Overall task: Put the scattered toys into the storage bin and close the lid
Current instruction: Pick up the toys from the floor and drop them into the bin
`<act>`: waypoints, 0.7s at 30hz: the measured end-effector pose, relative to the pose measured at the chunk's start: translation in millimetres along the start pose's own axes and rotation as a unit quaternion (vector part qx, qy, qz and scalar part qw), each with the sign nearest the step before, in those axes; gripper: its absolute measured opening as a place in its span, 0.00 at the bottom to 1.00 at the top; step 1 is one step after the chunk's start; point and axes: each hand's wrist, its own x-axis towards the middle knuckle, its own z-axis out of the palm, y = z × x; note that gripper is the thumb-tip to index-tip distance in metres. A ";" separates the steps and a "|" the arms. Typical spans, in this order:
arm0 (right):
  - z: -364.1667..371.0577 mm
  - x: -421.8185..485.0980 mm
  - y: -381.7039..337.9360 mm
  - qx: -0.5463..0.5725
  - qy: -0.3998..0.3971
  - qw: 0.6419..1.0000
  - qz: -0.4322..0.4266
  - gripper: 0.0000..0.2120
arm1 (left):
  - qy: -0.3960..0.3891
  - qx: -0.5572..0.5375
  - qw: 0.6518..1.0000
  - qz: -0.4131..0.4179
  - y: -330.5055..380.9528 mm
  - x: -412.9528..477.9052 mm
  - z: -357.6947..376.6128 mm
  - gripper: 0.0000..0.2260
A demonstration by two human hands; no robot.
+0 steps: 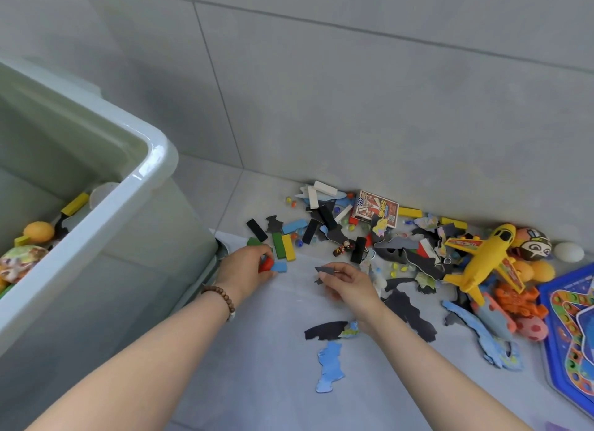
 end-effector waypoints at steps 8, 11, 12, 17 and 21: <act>-16.0 -7.0 -9.0 0.028 0.020 0.999 -0.007 0.07 | -0.036 -0.327 0.942 -0.067 11.7 -15.7 15.5 0.10; -23.8 -13.3 -19.8 0.031 0.039 0.999 -0.016 0.06 | -0.113 -0.560 0.804 -0.168 32.2 -27.3 21.0 0.11; -25.4 -16.3 -23.7 0.032 0.044 0.998 -0.020 0.06 | -0.140 -0.628 0.740 -0.195 35.9 -29.2 23.6 0.12; -12.6 -34.0 -31.9 -0.053 -0.048 0.995 -0.063 0.05 | -0.240 -0.746 0.584 -0.213 45.8 -33.7 30.2 0.16; -23.0 -34.9 -23.8 -0.133 0.005 0.986 -0.104 0.05 | -0.233 -0.731 0.604 -0.213 55.6 -38.7 31.6 0.16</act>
